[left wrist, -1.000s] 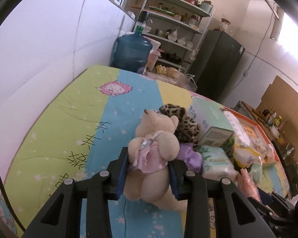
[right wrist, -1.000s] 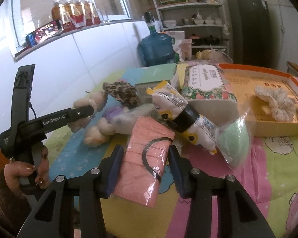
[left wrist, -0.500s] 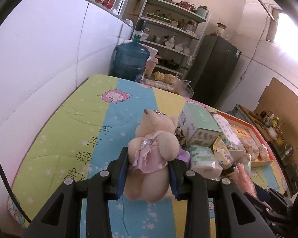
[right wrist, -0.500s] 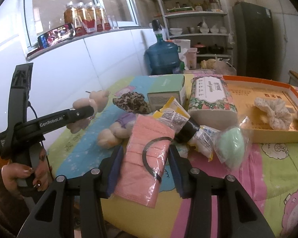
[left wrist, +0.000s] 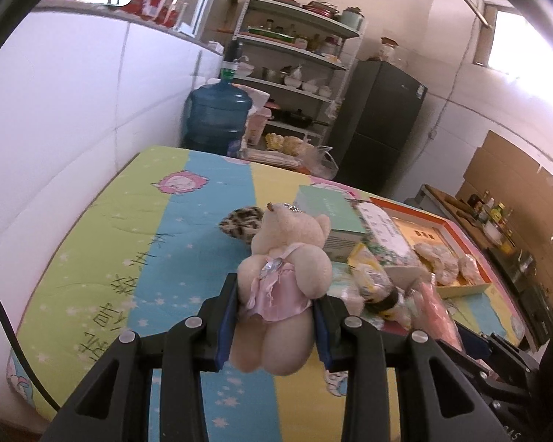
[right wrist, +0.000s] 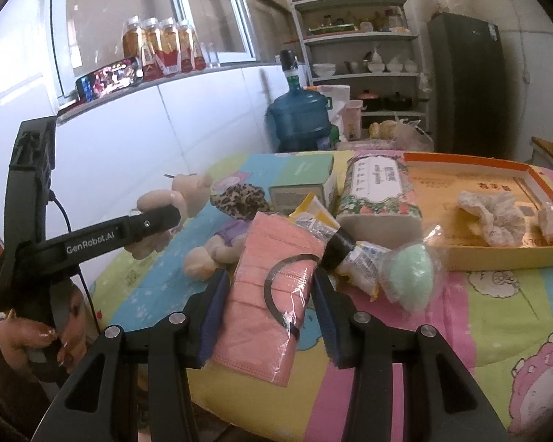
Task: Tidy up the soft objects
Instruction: 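Lift the teddy bear with the left gripper and carry it toward the box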
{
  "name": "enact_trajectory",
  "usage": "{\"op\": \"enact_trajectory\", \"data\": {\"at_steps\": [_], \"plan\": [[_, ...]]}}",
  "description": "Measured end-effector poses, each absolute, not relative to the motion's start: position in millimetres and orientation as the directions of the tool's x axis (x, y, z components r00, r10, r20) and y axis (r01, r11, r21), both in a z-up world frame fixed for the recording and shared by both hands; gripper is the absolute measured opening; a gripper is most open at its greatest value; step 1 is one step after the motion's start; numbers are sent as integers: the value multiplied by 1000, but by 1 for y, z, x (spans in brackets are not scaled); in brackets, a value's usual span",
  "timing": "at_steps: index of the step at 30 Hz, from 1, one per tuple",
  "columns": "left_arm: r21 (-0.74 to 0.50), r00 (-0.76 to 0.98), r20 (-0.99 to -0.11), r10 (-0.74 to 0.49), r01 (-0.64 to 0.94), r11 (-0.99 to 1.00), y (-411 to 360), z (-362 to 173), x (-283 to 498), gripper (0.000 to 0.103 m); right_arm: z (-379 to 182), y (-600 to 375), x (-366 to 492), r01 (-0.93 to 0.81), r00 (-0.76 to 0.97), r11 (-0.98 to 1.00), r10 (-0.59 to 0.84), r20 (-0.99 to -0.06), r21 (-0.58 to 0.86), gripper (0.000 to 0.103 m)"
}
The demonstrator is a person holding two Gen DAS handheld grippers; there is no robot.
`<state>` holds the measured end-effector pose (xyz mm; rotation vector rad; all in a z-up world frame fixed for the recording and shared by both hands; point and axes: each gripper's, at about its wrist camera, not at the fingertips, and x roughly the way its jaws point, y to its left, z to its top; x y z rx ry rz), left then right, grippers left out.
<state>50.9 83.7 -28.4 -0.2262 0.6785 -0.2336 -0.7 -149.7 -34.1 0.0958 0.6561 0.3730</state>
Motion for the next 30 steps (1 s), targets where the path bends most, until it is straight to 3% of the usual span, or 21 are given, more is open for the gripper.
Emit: {"op": "enact_trajectory", "data": {"at_steps": [30], "plan": [[-259,666,-611,-428,342,903,-41,-25,45,36,-30,-241,-19,-155,791,960,261,-554,232,47]]}}
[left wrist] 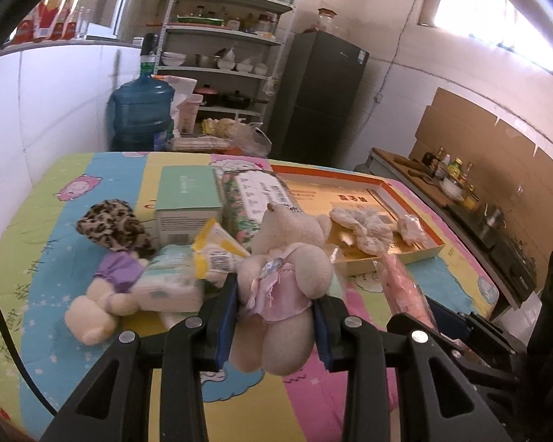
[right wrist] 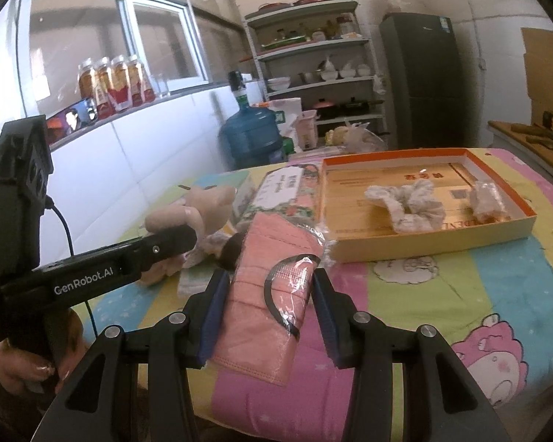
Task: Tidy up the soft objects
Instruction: 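Lift the teddy bear with the left gripper and carry it toward the box, then lower the teddy bear with the left gripper into the cardboard box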
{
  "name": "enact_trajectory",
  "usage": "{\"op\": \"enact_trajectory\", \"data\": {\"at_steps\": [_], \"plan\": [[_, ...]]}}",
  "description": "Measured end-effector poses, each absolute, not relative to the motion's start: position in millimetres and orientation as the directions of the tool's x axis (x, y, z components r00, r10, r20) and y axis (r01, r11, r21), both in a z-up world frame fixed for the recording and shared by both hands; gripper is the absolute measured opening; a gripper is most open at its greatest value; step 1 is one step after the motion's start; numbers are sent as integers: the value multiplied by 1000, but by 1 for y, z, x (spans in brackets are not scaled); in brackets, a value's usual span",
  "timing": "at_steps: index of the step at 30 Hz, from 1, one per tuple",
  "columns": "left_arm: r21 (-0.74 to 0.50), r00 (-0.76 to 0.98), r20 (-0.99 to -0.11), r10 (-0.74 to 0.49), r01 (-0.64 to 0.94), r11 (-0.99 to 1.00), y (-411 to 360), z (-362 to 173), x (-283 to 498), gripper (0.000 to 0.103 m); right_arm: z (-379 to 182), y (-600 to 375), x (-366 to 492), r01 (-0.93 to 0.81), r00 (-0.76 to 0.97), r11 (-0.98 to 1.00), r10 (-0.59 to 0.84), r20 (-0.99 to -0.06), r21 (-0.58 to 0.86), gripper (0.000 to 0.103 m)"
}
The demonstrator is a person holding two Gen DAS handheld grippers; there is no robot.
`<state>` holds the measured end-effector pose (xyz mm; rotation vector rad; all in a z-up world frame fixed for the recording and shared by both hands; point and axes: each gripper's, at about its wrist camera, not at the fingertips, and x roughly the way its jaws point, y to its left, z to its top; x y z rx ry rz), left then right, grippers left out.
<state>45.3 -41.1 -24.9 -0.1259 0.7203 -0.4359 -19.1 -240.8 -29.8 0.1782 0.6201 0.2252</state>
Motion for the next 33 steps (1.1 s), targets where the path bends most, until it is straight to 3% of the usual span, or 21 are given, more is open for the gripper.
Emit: {"op": "enact_trajectory", "data": {"at_steps": [33], "plan": [[-295,602,-611,-515,430,853,-160,-24,84,36,-28,-362,0,17,838,968,123,-532,251,47]]}}
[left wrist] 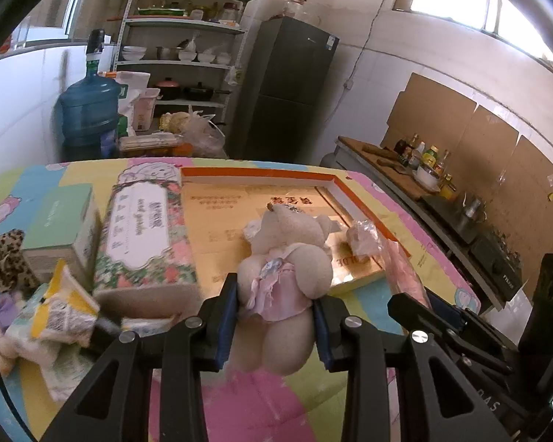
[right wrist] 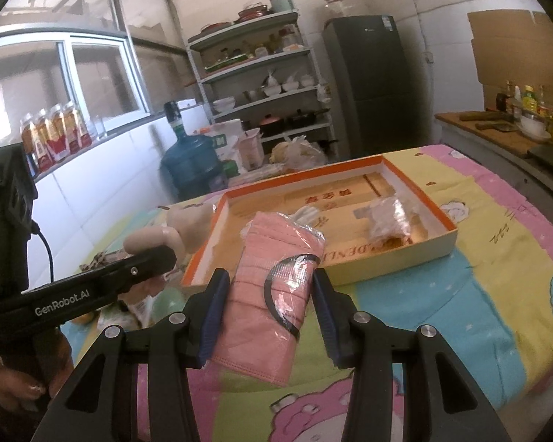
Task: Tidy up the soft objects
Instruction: 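Lower the teddy bear with the left gripper into the cardboard box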
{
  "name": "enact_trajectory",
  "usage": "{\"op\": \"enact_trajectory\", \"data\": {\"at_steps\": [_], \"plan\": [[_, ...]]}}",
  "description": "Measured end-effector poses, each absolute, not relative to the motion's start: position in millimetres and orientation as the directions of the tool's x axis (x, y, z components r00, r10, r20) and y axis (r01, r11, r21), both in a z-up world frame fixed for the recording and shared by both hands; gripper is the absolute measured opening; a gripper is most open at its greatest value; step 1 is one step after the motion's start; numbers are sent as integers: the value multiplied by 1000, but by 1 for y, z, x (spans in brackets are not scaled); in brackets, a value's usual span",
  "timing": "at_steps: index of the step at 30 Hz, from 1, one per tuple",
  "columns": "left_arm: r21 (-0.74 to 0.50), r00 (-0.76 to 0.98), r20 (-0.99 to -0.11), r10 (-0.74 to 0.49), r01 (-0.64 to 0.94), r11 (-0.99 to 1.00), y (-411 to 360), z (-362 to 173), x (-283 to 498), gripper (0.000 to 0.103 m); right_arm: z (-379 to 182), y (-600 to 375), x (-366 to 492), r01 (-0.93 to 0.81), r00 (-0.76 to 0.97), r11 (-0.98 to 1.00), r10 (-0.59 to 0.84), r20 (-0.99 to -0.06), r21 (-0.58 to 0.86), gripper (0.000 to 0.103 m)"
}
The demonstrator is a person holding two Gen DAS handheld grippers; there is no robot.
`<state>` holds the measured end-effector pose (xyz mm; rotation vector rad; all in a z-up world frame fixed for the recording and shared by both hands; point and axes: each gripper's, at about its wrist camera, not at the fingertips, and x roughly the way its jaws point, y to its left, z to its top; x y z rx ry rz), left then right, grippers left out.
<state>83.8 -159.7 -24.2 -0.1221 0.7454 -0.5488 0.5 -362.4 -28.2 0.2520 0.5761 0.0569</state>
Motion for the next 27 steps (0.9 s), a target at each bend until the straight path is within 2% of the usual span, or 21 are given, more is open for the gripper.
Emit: {"op": "enact_trajectory", "data": {"at_steps": [27], "plan": [[-271,629,-634,-450,365,891,-230,-32,146,36,-23,-422,71,9,854,970,120,-506,244,47]]}}
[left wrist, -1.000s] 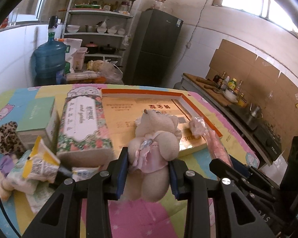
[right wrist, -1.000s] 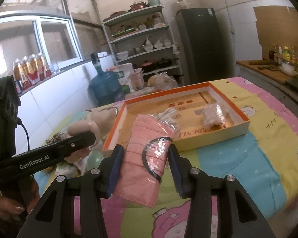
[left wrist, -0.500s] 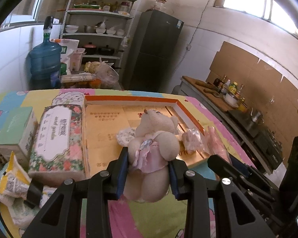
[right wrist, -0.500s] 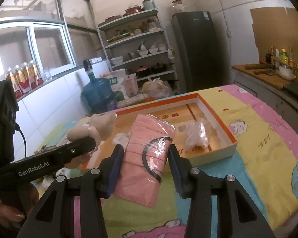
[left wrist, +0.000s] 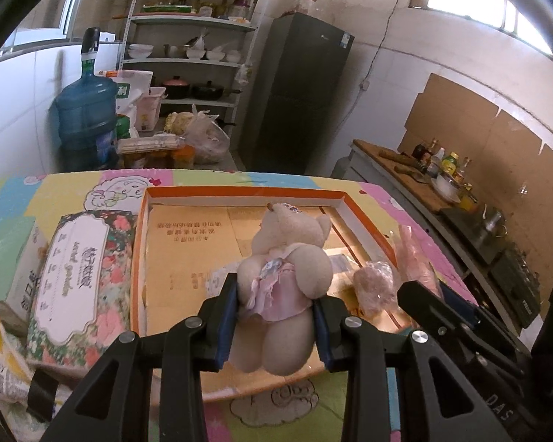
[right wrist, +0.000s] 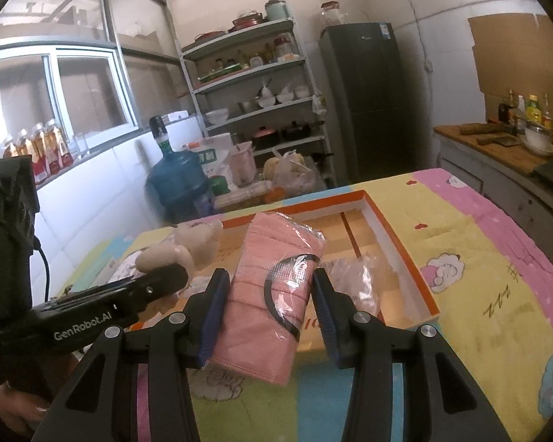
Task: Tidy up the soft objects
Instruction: 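Lower the teddy bear with the left gripper into the cardboard box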
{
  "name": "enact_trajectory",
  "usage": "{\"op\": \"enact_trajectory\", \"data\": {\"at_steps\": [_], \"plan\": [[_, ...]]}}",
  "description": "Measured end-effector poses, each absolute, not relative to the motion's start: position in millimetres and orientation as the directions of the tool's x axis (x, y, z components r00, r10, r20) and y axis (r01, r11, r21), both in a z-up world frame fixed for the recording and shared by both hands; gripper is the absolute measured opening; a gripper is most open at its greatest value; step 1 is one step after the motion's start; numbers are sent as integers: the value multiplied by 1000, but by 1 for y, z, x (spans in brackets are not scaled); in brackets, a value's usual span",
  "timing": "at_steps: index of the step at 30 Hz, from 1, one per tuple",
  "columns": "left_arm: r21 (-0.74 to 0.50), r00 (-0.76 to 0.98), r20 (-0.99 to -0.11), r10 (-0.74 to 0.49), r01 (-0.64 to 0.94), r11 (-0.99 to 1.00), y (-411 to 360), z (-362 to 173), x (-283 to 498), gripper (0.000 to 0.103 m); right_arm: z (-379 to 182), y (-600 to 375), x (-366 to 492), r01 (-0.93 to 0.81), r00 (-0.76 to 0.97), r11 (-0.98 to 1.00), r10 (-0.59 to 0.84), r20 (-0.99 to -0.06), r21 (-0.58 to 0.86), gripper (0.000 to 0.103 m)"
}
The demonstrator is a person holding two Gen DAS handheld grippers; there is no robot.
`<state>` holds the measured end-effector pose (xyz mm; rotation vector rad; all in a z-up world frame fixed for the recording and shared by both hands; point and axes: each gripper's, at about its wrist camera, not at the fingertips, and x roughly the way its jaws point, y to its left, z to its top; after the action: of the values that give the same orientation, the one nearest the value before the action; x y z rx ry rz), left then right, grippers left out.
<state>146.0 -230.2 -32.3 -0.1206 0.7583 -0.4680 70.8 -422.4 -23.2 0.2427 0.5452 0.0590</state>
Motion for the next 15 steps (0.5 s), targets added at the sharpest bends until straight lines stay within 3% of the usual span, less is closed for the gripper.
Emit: {"op": "enact_trajectory", "data": {"at_steps": [15], "plan": [[-253,616,-675,-405,323,912,-246,-50,179,36,-40,-440,107,13,828,971,124,-548,240,47]]}}
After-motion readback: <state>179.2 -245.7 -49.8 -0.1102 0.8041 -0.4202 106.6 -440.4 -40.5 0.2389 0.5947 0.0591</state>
